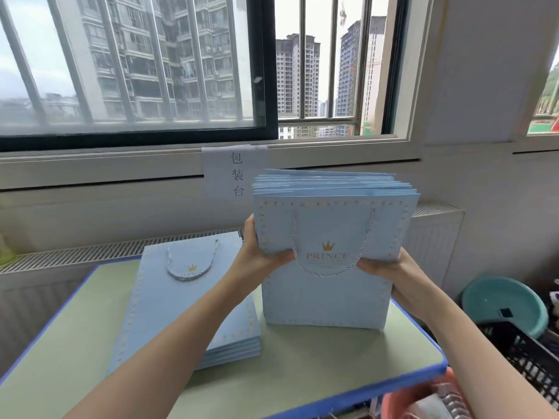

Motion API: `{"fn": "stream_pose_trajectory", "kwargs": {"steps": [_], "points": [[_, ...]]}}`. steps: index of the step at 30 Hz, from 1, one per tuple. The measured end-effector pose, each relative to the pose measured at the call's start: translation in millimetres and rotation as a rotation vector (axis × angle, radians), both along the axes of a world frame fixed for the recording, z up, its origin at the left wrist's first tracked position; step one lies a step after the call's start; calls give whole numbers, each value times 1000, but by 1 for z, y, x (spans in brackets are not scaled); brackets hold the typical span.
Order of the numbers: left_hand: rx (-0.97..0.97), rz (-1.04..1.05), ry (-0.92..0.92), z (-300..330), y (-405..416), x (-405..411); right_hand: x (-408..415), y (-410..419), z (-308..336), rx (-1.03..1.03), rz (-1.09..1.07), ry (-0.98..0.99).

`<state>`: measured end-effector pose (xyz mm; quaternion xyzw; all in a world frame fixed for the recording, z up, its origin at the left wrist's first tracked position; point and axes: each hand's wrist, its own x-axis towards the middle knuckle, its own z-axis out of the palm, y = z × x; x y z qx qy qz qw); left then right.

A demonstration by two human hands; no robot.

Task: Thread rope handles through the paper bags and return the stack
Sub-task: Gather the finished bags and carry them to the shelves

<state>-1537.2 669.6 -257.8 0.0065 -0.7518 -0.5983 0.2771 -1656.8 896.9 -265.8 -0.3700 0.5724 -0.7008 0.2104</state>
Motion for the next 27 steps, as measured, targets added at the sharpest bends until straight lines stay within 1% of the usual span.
{"fn": "stream_pose_trajectory", "kwargs": {"steps": [2,3,5,8,10,12,15,17,18,20,21,22,23,24,25,26,27], "points": [[10,13,51,-1,-2,-1,0,1,0,-26,-41,26],[-9,1,43,-3,-2,0,0,2,-2,-25,-50,33],[-79,-38,-30,-14,-3,2,0,5,-12,21,-56,47],[-129,13,-167,-32,-6,6,-2,7,-25,86,-81,32],[-159,44,-182,-35,-8,4,-2,5,-25,82,-101,35],[-172,54,-162,-34,-7,4,2,1,-26,70,-176,50],[-107,59,-109,-28,-3,7,6,-5,-22,24,-309,62],[-38,39,-130,-17,-4,14,8,-9,-12,-18,-311,46],[-18,4,-164,-10,-4,17,6,-10,-5,-38,-298,21],[-19,-21,-298,4,-9,27,-1,-13,5,-25,-239,-42],[-37,11,-352,9,-16,33,-6,-15,7,19,-194,-82],[-90,87,-376,12,-28,39,-12,-16,7,78,-159,-123],[-174,213,-379,12,-41,49,-18,-18,3,150,-134,-158],[-280,393,-402,7,-62,60,-22,-21,-2,224,-120,-192],[-371,575,-471,-1,-82,72,-26,-23,-9,295,-124,-228],[-405,728,-594,-11,-100,87,-27,-26,-17,354,-121,-261],[-387,815,-728,-23,-114,102,-26,-29,-23,386,-109,-305]]}}
